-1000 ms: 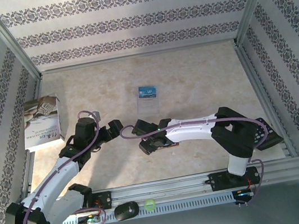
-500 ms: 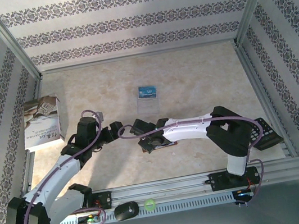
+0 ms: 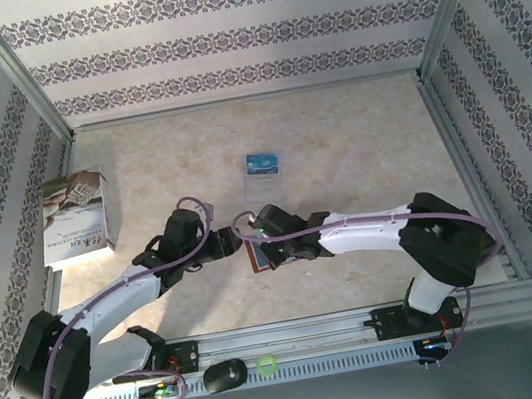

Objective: Take the credit cards out of the card holder

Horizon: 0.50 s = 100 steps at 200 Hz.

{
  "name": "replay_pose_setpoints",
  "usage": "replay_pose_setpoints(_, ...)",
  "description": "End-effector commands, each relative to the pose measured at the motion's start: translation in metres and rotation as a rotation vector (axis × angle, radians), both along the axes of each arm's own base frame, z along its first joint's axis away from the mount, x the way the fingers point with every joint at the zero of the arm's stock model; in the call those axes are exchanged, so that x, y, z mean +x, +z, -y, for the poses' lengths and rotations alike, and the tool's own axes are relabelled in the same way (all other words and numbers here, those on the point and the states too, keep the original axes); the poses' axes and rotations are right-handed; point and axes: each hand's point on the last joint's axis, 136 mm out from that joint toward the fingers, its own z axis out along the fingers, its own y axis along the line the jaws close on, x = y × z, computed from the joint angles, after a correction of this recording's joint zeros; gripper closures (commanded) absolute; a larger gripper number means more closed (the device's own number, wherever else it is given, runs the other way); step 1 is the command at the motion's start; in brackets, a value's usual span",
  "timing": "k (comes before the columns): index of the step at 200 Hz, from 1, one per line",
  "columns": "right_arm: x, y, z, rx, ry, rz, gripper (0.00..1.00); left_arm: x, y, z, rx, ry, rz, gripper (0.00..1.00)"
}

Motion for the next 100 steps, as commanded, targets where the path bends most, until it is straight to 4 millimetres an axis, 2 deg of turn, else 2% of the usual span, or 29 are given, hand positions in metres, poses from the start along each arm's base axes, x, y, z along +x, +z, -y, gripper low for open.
replay_pose_setpoints(1,0.01,0.019,-0.004,0.136,-0.069,0.021,1.0,0.003,-0.001,0.017,-0.026,-0.032,0.031,0.43)
replay_pose_setpoints(15,0.01,0.017,0.0,0.144,-0.101,0.007,1.0,0.002,-0.007,0.027,-0.013,-0.059,0.026,0.47)
replay_pose_setpoints(47,0.009,0.011,0.007,0.166,-0.154,-0.014,1.0,0.001,-0.024,0.045,0.024,-0.099,0.002,0.67)
replay_pose_setpoints(83,0.004,0.005,0.006,0.196,-0.173,-0.046,1.0,0.002,-0.037,0.056,0.059,-0.138,-0.02,0.77)
replay_pose_setpoints(100,0.002,0.003,0.006,0.201,-0.177,-0.05,1.0,0.002,-0.034,0.057,0.071,-0.151,-0.002,0.81)
